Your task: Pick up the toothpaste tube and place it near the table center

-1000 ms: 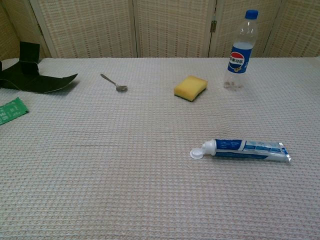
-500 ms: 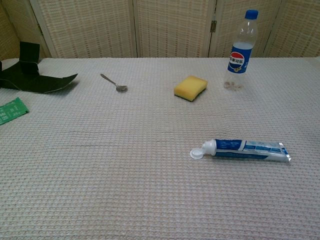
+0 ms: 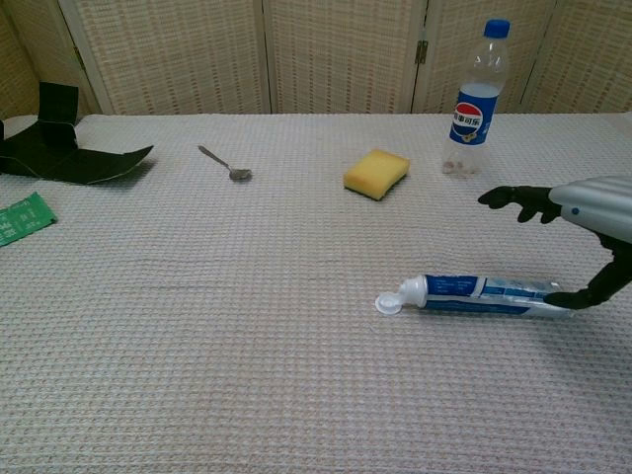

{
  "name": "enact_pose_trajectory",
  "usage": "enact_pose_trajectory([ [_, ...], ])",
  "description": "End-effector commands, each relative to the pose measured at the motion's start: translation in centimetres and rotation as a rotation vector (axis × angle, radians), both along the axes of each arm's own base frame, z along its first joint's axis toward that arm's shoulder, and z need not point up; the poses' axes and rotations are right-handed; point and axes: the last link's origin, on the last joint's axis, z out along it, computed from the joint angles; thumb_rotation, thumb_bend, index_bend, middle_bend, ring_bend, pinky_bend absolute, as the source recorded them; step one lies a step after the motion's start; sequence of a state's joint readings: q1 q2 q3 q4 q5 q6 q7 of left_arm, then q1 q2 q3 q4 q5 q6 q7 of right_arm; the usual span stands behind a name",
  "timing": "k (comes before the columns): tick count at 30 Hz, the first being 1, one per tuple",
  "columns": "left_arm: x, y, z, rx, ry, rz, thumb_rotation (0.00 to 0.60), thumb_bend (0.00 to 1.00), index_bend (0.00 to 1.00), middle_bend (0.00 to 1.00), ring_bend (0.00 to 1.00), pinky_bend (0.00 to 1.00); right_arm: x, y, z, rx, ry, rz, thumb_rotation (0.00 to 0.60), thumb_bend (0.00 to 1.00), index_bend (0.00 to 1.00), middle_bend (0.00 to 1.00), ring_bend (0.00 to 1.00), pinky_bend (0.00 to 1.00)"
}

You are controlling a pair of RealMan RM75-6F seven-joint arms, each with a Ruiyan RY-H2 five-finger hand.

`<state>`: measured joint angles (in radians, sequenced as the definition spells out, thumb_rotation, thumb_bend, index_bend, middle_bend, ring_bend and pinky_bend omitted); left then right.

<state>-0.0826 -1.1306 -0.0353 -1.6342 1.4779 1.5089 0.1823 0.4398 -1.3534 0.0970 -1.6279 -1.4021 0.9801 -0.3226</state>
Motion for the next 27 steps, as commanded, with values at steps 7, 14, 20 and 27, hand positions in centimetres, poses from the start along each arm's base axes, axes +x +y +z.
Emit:
enact_pose_trajectory([
  [7,-0.2,-0.2,0.1,-0.007,-0.006,0.010,0.600,0.26,0.00,0.03,0.02,0.00,1.0,-1.5,-3.6,0.033,0.034,0.034,0.600,0.29,0.15,0.25,0.29,0.27],
  [14,-0.4,0.0,0.0,-0.013,-0.007,0.011,0.600,0.26,0.00,0.03,0.02,0.00,1.1,-1.9,-5.1,0.026,0.014,0.024,0.600,0.29,0.27,0.35,0.37,0.34],
  [20,-0.6,0.0,-0.1,-0.015,-0.012,0.012,0.600,0.26,0.00,0.03,0.02,0.00,0.9,-2.3,-5.8,0.024,0.019,0.021,0.600,0.29,0.33,0.38,0.41,0.37],
  [27,-0.7,0.0,0.0,-0.017,-0.015,0.011,0.600,0.26,0.00,0.03,0.02,0.00,0.8,-2.3,-6.2,0.026,0.015,0.020,0.600,0.29,0.38,0.41,0.45,0.40],
])
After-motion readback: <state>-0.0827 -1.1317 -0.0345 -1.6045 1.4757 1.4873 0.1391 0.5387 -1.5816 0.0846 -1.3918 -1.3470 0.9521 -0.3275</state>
